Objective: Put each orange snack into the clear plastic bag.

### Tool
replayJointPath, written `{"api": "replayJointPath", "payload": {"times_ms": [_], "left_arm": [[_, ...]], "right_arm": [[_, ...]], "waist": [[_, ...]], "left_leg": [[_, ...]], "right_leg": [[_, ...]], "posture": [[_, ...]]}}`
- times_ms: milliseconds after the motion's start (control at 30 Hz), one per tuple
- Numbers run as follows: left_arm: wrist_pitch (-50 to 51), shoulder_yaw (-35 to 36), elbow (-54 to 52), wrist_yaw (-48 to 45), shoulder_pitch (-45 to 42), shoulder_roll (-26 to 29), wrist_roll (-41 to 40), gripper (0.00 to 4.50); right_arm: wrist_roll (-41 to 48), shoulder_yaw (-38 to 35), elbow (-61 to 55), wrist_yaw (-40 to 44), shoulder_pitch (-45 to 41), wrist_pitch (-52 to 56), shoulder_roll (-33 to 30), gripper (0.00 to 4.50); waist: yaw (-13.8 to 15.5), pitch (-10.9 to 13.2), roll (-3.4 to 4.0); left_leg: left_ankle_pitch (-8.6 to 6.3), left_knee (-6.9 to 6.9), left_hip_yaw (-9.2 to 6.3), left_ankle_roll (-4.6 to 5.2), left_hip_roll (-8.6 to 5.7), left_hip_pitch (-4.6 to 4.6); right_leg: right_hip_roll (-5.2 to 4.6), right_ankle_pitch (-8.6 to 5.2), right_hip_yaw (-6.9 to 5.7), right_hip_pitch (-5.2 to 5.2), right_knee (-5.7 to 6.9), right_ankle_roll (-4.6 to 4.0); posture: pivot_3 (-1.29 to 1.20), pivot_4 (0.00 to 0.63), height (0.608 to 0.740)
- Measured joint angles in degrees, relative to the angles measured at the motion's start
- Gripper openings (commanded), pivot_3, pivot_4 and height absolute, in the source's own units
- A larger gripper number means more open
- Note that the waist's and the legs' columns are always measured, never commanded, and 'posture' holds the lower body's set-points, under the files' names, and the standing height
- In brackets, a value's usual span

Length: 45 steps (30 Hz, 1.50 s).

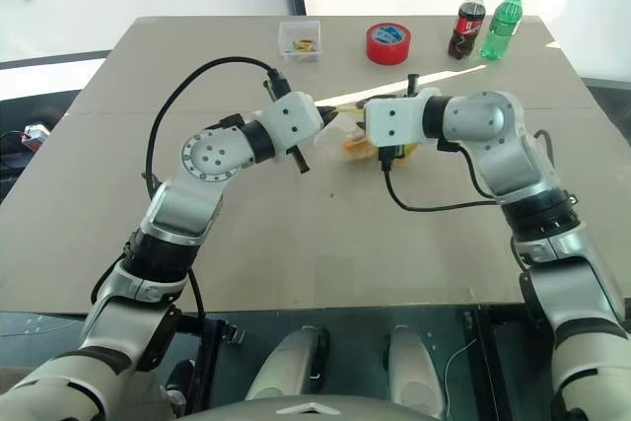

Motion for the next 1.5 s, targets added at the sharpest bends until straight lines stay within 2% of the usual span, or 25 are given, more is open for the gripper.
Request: {"api": "replayJointPath", "payload": {"times_ms": [300, 833, 900, 933, 967, 1500], "left_arm": [[0.2, 0.0, 0.0, 0.1, 0.0, -0.4, 0.0, 0.0], [0.3, 0.0, 0.0, 0.3, 0.0, -0.8, 0.0, 0.0], [0.3, 0.0, 0.0, 0.3, 0.0, -0.9, 0.0, 0.0], [0.3, 0.0, 0.0, 0.3, 0.0, -0.9, 0.1, 0.0], [0.4, 0.0, 0.0, 0.3, 0.0, -0.9, 0.1, 0.0], [0.0, -0.2, -0.2, 0.3, 0.0, -0.9, 0.0, 0.0]], "right_arm": [[-1.6, 1.1, 2.3, -1.3, -1.2, -2.7, 2.8, 1.2], [-2.8, 1.2, 5.0, -1.9, -2.6, -5.0, 3.2, 1.2], [-2.9, 1.2, 5.4, -2.0, -2.7, -5.2, 3.2, 0.69], [-2.9, 1.2, 5.5, -2.0, -2.7, -5.3, 3.2, 0.28], [-2.9, 1.2, 5.6, -2.2, -2.7, -5.3, 3.2, 0.13], [-2.6, 1.2, 5.5, -2.4, -2.8, -6.2, 1.5, 0.13]], "waist": [[-0.2, 0.0, 0.0], [-0.2, 0.0, 0.0], [-0.2, 0.0, 0.0], [-0.2, 0.0, 0.0], [-0.2, 0.0, 0.0], [-0.2, 0.0, 0.0]], "left_leg": [[0.0, 0.0, -0.01, 0.0, 0.01, 0.0], [0.0, 0.0, 0.0, 0.0, 0.01, 0.0], [0.0, 0.0, -0.01, 0.0, 0.01, 0.0], [0.0, 0.0, -0.01, 0.0, 0.01, 0.0], [0.0, 0.0, 0.0, 0.0, 0.01, 0.0], [0.0, 0.0, 0.0, 0.0, 0.01, 0.0]], "right_leg": [[0.01, 0.0, -0.01, 0.0, 0.01, 0.0], [0.01, 0.0, 0.0, 0.0, 0.01, 0.0], [0.01, 0.0, 0.0, 0.0, 0.01, 0.0], [0.01, 0.0, -0.01, 0.0, 0.01, 0.0], [0.01, 0.0, 0.0, 0.0, 0.01, 0.0], [0.01, 0.0, 0.0, 0.0, 0.01, 0.0]], "posture": [[0.0, 0.15, 0.74], [0.0, 0.15, 0.74], [0.0, 0.15, 0.74], [0.0, 0.15, 0.74], [0.0, 0.15, 0.74], [0.0, 0.15, 0.74]]}}
